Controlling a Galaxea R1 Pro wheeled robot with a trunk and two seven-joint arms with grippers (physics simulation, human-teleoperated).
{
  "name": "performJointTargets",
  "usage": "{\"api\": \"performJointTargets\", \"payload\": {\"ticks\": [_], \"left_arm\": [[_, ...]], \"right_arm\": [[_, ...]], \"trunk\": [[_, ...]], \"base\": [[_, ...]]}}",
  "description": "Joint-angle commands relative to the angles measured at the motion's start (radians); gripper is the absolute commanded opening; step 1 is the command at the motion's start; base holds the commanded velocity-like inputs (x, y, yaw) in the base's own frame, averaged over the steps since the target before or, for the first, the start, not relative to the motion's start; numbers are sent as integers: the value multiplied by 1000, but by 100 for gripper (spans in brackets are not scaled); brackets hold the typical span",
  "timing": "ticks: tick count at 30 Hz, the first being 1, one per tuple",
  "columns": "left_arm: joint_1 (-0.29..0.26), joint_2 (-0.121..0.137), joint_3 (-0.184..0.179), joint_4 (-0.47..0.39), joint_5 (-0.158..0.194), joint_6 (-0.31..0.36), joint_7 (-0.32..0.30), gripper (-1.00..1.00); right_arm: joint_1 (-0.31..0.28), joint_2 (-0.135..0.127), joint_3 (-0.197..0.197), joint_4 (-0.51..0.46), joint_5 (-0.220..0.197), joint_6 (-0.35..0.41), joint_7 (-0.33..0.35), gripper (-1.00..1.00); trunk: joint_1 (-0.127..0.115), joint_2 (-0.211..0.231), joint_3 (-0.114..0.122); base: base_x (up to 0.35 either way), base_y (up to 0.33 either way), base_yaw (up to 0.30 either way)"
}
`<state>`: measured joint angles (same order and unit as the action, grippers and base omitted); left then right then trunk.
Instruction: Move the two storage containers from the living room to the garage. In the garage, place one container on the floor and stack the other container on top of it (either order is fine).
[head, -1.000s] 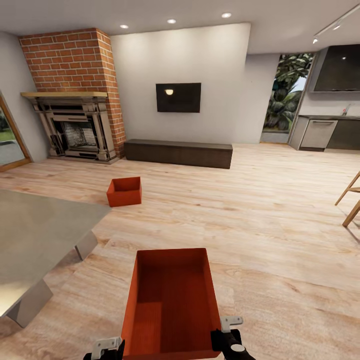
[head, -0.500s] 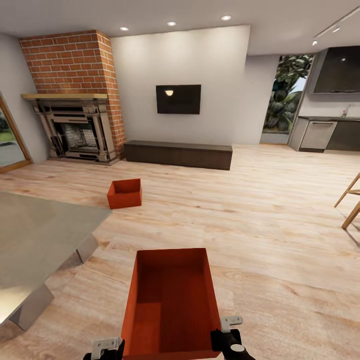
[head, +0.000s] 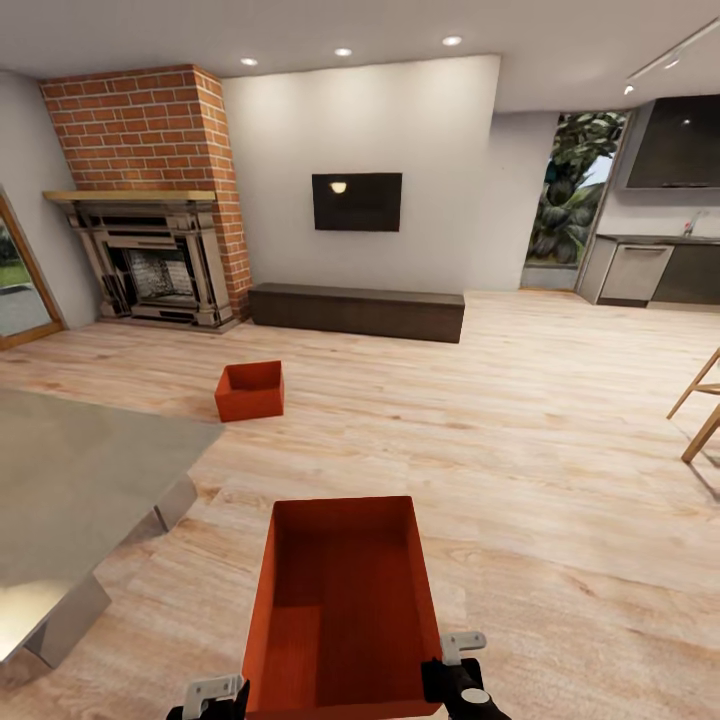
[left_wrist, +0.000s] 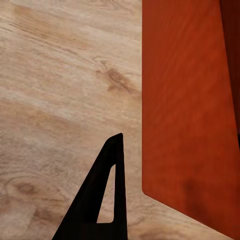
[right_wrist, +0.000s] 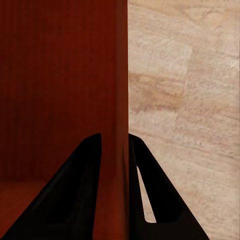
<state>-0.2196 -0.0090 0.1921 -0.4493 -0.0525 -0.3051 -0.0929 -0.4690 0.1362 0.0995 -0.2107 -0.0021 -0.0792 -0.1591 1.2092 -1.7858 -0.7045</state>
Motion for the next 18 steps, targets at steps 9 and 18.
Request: {"api": "performJointTargets", "payload": {"ticks": [9,18], "left_arm": [[0,1,18,1,1,0,1,-100],[0,1,18,1,2,0,1,-100]], "right_arm": [[-2,-15,-43,2,10,-49,-13,-100],[-2,-15,-43,2,10,-49,-13,-100]], "trunk": [[-35,63,27],[-69,126,56]], "base": [[0,0,0],[0,0,0]]}}
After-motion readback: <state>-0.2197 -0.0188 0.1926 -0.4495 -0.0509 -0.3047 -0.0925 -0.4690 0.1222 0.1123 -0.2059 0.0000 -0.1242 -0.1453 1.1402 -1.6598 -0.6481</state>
